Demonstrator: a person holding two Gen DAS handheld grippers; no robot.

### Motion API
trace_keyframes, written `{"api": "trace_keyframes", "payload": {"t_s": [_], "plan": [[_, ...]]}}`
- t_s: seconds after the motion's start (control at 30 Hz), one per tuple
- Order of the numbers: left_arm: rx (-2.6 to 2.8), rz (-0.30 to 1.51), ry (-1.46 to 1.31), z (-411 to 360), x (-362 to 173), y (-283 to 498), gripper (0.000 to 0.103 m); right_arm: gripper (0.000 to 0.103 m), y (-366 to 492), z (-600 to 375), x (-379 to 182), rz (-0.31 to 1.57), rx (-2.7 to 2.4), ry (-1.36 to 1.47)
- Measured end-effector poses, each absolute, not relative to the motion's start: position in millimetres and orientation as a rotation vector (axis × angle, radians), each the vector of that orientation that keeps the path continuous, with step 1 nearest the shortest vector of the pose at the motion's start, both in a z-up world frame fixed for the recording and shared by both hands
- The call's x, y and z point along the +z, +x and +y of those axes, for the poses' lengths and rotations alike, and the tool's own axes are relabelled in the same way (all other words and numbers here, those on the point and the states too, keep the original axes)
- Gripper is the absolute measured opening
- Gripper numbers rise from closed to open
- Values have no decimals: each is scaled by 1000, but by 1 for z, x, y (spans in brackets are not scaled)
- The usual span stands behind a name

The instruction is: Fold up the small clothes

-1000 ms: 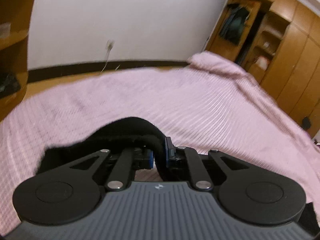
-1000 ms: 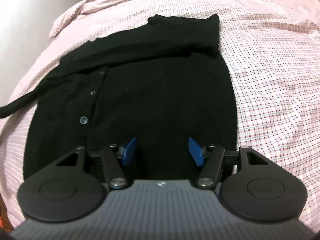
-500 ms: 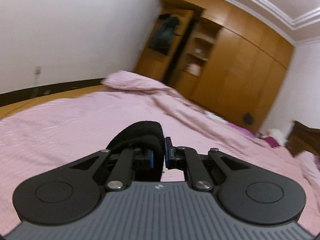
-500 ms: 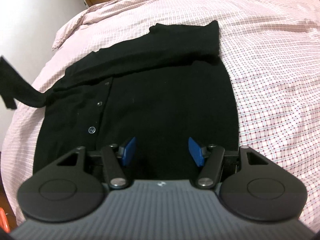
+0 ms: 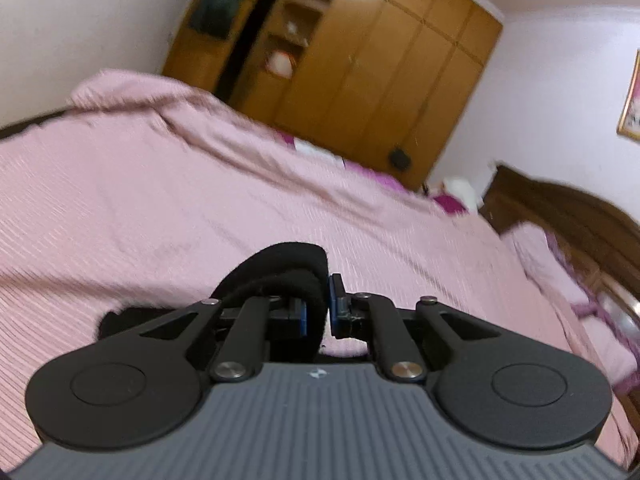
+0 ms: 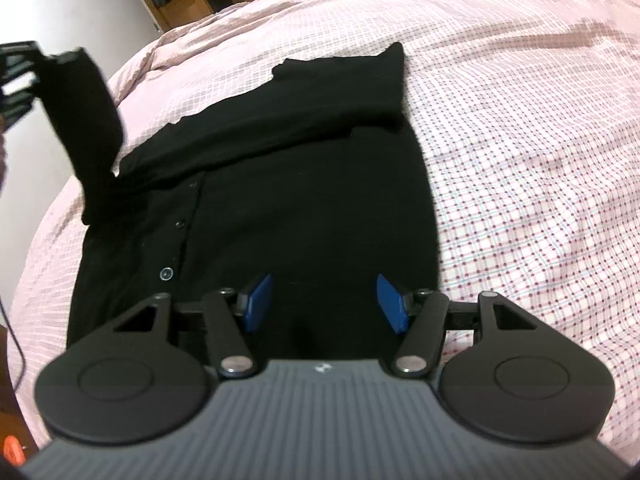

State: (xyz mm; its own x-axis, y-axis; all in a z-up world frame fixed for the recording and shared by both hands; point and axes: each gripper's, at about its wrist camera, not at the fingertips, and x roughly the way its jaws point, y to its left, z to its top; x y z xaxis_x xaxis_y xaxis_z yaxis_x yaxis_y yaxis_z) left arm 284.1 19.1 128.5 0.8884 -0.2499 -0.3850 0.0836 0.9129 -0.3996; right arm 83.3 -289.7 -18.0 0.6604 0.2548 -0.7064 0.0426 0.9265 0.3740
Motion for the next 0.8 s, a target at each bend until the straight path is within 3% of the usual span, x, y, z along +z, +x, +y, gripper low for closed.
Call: {"api": "trace_keyframes", "payload": {"t_s": [0.47, 0.5, 0.57, 0.8], "plan": [[-226, 753, -226, -44, -6, 324, 16, 60, 86, -300, -30, 848, 121, 415], [-225, 776, -214, -45, -12, 328, 19, 60, 86, -299, -30, 850, 120, 412], [-218, 806, -199, -43, -19, 330, 37, 60, 86, -299, -30, 850, 120, 409], [-194, 817, -112, -40, 7, 290, 71, 60, 88, -291, -29, 844, 117, 397]]}}
